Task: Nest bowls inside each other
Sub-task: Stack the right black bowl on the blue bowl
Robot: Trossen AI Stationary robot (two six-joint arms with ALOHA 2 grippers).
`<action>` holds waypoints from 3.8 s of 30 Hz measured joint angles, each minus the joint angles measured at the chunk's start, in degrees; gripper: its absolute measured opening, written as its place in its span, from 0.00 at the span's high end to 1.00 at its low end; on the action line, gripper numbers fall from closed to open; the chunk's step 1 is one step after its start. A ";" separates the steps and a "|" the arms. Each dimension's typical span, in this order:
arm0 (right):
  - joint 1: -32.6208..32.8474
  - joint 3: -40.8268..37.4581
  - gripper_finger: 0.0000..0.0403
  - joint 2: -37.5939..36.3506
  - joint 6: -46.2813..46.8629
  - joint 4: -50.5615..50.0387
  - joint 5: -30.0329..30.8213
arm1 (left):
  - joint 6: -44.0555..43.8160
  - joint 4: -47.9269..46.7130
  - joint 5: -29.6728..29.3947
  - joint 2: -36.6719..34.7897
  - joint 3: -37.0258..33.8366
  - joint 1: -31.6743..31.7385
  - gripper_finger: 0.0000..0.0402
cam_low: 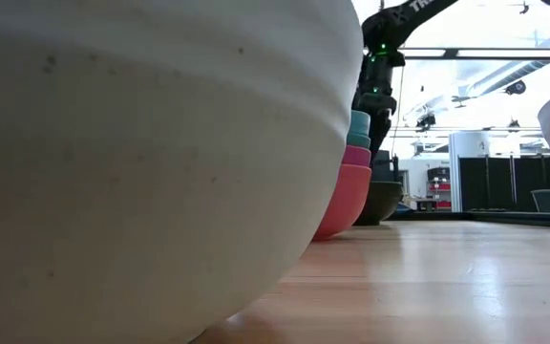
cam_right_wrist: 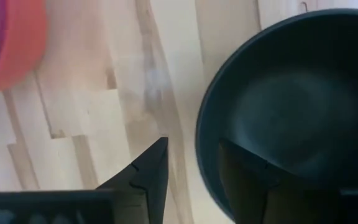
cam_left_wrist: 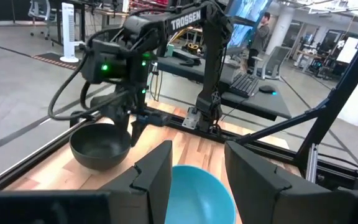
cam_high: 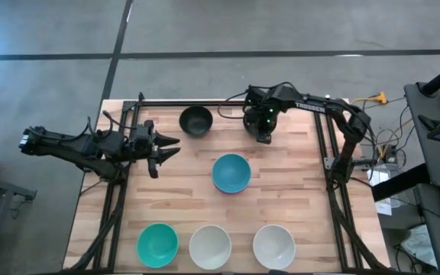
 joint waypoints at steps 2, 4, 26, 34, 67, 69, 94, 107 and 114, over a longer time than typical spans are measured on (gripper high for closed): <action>0.00 -0.04 0.68 0.82 0.46 0.45 0.30 | 0.04 -0.13 0.00 0.03 0.00 0.01 0.67; 0.12 -0.06 0.68 1.66 1.10 0.85 0.35 | 0.04 -0.10 0.01 0.15 0.00 0.01 0.67; 0.96 -0.04 0.96 4.61 4.14 1.90 5.26 | 0.04 -0.02 0.11 0.59 0.00 0.00 0.67; 1.12 0.79 0.97 2.34 4.76 -3.43 5.06 | 0.04 -0.06 0.11 0.59 0.00 0.00 0.67; 24.68 29.95 0.97 -14.03 -3.25 -19.40 10.42 | -0.31 -0.02 0.92 -0.16 0.13 0.00 0.67; 28.86 30.23 0.97 -14.00 -5.09 -19.39 10.42 | -0.33 0.02 1.25 -0.69 0.13 0.00 0.67; 44.63 30.64 0.97 -3.19 -15.29 -18.23 15.36 | -0.33 -0.06 1.44 -2.94 0.11 0.01 0.67; 44.46 30.28 0.97 5.88 -8.84 -17.88 14.68 | -0.31 -0.14 1.44 -2.53 0.10 0.01 0.67; 44.46 29.78 0.97 9.52 -5.90 -17.61 14.72 | -0.29 -0.04 1.55 -2.56 0.07 0.02 0.67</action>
